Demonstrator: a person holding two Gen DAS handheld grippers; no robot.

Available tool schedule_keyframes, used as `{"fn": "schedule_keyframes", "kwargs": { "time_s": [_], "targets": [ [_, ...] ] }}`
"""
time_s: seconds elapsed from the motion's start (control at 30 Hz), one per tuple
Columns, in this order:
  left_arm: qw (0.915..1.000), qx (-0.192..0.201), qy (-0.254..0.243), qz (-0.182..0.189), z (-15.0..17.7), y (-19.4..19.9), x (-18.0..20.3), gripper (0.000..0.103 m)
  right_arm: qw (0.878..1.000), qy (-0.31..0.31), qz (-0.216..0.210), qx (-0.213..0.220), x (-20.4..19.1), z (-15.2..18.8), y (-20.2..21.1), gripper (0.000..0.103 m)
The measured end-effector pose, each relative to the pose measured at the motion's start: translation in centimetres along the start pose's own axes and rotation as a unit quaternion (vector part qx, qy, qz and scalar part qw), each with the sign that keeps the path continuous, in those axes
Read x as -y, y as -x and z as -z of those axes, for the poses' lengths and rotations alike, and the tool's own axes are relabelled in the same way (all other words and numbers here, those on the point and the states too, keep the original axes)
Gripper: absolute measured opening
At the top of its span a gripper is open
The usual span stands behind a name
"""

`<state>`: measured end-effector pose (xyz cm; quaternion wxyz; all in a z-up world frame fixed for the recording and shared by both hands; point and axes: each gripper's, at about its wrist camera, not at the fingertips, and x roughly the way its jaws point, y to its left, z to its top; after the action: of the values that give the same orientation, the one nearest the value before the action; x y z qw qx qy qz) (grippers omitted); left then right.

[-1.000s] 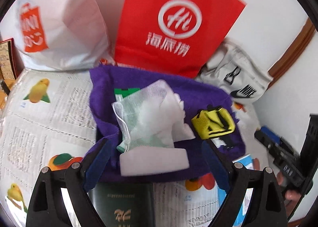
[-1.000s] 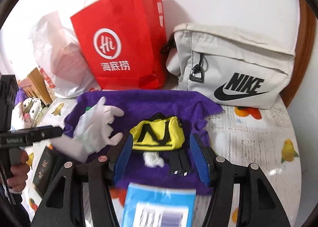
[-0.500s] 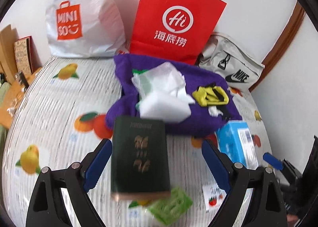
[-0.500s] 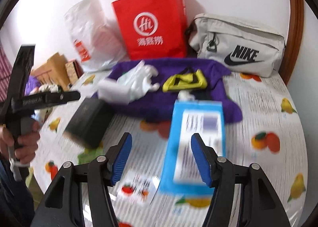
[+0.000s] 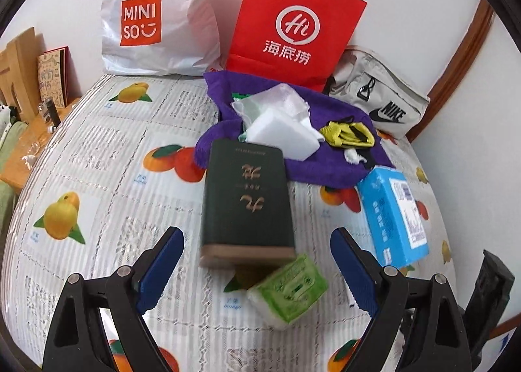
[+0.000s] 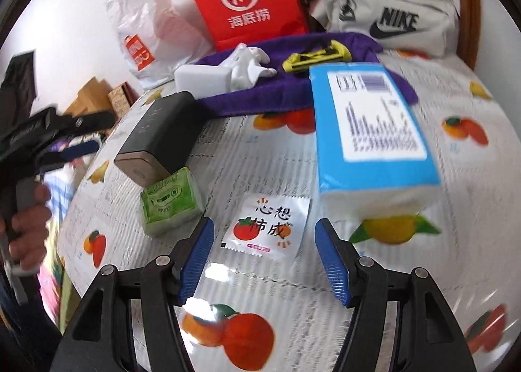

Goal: Organize soft objects

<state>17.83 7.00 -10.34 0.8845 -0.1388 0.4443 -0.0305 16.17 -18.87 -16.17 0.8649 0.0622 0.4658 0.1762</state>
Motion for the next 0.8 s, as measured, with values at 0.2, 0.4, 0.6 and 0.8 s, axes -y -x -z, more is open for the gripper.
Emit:
{"fn": "schedule_keyframes", "kwargs": {
  "time_s": [0.2, 0.4, 0.6, 0.8],
  "targets": [
    [0.9998, -0.011, -0.013, 0.011, 1.7, -0.3, -1.0, 0.091, 0.999, -0.015, 0.036, -0.004, -0.7, 0.9, -2.0, 0.068],
    [0.9995, -0.015, -0.017, 0.024, 2.6, -0.8, -2.1, 0.091, 0.998, -0.035, 0.057, 0.005, -0.9, 1.0, -3.2, 0.075],
    [0.9987, -0.020, -0.042, 0.021, 3.4, -1.3, -2.6, 0.091, 0.995, -0.027, 0.098, 0.022, -2.4, 0.9, -4.5, 0.080],
    [0.9985, -0.029, -0.044, 0.015, 3.9, -1.9, -3.1, 0.091, 0.990, -0.026, 0.133, 0.042, -3.1, 1.1, -5.0, 0.062]
  ]
}}
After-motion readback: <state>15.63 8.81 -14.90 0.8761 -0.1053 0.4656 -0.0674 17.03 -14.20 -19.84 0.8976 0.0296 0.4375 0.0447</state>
